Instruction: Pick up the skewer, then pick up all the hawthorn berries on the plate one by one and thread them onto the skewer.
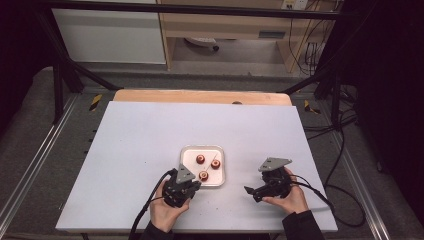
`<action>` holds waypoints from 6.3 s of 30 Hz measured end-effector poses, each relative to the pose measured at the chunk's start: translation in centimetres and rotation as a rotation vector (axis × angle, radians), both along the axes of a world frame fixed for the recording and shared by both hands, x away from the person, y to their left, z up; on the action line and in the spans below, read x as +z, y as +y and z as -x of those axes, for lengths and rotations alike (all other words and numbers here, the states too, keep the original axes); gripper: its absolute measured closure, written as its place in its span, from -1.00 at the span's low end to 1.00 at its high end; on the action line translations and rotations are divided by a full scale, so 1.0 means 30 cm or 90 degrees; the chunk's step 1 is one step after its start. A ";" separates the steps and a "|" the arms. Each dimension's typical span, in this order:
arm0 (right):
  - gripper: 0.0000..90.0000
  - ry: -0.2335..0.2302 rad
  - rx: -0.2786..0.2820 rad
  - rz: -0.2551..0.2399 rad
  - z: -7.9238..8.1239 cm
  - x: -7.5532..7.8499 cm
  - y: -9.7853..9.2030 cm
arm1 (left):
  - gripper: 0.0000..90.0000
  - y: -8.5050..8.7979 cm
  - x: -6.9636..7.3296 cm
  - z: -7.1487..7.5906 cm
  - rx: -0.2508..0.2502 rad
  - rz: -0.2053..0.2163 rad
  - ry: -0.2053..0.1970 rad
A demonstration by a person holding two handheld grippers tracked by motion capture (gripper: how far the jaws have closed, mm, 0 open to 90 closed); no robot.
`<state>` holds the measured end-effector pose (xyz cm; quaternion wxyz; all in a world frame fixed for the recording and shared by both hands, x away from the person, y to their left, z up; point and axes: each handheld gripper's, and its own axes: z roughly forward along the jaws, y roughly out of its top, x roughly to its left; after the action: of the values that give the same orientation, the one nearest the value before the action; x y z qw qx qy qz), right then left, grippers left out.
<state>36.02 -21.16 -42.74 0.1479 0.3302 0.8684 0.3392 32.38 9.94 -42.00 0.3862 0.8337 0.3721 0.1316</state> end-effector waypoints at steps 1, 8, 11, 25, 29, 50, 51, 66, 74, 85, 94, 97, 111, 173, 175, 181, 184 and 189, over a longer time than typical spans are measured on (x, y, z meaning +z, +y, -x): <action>-0.94 0.005 0.000 0.000 -0.002 0.003 0.004 | 0.97 0.008 -0.003 0.006 0.007 0.010 -0.006; -0.94 0.029 -0.019 -0.016 -0.022 0.022 0.034 | 0.97 0.061 -0.021 0.031 0.033 0.064 -0.029; -0.94 0.031 -0.012 -0.003 -0.044 0.041 0.065 | 0.97 0.079 -0.024 0.041 0.040 0.081 -0.033; -0.95 0.044 0.025 0.032 -0.122 0.100 0.197 | 0.97 0.108 -0.046 0.053 0.050 0.115 -0.050; -0.93 0.045 0.042 0.042 -0.145 0.116 0.231 | 0.97 0.113 -0.048 0.050 0.048 0.118 -0.049; -0.63 0.120 0.110 0.076 -0.290 0.119 0.392 | 0.97 0.130 -0.074 0.053 0.038 0.119 -0.040; -0.55 0.128 0.122 0.092 -0.303 0.114 0.407 | 0.97 0.129 -0.076 0.052 0.037 0.119 -0.039; 0.04 0.185 0.179 0.174 -0.359 0.061 0.450 | 0.97 0.134 -0.086 0.052 0.029 0.111 -0.034; 0.21 0.190 0.188 0.186 -0.365 0.048 0.454 | 0.97 0.131 -0.088 0.051 0.027 0.108 -0.033; 0.36 0.196 0.190 0.188 -0.371 0.039 0.457 | 0.97 0.132 -0.087 0.052 0.026 0.104 -0.035; 0.36 0.189 0.132 0.101 -0.344 0.111 0.433 | 0.97 0.131 -0.083 0.058 0.029 0.116 -0.037; 0.36 0.182 0.092 0.040 -0.327 0.145 0.416 | 0.97 0.129 -0.081 0.061 0.031 0.124 -0.039; 0.36 0.166 -0.044 -0.221 -0.248 0.174 0.299 | 0.97 0.088 -0.072 0.081 0.037 0.155 -0.043; 0.37 0.019 -0.121 -0.546 -0.143 0.081 0.295 | 0.97 -0.066 -0.090 0.051 0.148 0.206 0.034; 0.37 0.020 -0.120 -0.545 -0.142 0.078 0.297 | 0.97 -0.067 -0.090 0.050 0.150 0.207 0.036; 0.37 0.023 -0.117 -0.539 -0.138 0.068 0.303 | 0.97 -0.066 -0.088 0.048 0.155 0.220 0.042; 0.37 0.025 -0.116 -0.535 -0.134 0.060 0.309 | 0.97 -0.064 -0.084 0.044 0.164 0.235 0.055; 0.37 0.028 -0.107 -0.526 -0.126 0.054 0.313 | 0.97 -0.065 -0.085 0.040 0.169 0.239 0.059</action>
<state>39.79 -11.77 -41.12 0.0119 0.4388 0.6320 0.6387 31.18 7.98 -44.55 0.4962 0.6961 0.5140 0.0711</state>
